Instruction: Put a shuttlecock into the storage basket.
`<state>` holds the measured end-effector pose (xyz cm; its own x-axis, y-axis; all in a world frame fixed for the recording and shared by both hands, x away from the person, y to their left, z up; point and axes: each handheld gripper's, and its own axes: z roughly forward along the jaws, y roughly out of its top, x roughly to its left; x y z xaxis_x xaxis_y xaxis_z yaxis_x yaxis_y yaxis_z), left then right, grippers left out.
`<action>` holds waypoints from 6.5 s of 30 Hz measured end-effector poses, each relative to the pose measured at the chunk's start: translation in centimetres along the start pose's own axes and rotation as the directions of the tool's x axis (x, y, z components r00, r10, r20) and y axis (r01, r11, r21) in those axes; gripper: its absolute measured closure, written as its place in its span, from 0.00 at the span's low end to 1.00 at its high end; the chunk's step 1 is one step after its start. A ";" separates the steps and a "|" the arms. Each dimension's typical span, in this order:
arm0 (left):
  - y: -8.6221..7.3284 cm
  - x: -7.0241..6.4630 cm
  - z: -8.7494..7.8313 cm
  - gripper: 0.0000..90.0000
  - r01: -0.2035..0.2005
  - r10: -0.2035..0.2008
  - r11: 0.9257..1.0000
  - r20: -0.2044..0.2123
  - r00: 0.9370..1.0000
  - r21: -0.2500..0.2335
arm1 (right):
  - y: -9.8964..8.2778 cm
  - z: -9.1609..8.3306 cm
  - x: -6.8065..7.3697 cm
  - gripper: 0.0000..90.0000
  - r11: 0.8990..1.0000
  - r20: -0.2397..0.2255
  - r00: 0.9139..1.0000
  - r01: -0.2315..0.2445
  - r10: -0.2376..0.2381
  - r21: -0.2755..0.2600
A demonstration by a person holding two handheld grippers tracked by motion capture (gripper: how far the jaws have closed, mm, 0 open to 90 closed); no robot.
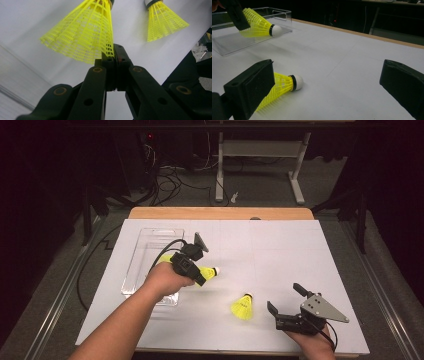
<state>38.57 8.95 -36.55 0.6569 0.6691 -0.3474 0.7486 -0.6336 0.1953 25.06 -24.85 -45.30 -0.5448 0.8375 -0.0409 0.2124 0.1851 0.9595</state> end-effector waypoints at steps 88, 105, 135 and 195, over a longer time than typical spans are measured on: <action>-7.8 8.1 -4.2 0.98 0.206 -0.211 0.976 -0.080 0.974 -0.075 | 0.0 0.0 0.1 0.00 1.000 0.000 1.000 0.009 -0.009 0.003; -7.5 8.1 -4.5 0.98 0.217 -0.225 0.971 -0.074 0.971 -0.101 | 0.1 0.1 0.1 0.00 1.000 0.000 1.000 0.009 -0.009 0.002; -6.3 7.6 -1.0 0.96 0.205 -0.210 0.977 -0.079 0.975 -0.061 | 0.0 0.1 0.1 0.00 1.000 0.000 1.000 0.007 -0.007 0.003; -7.3 7.4 -0.7 0.75 0.197 -0.198 0.980 -0.066 0.978 -0.021 | 0.0 0.2 0.3 0.00 1.000 0.001 1.000 0.005 -0.005 0.007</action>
<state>38.01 18.83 -39.88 0.5004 0.8052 -0.3183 0.8650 -0.4812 0.1424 25.04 -24.51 -45.34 -0.5448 0.8373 -0.0460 0.2154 0.1927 0.9573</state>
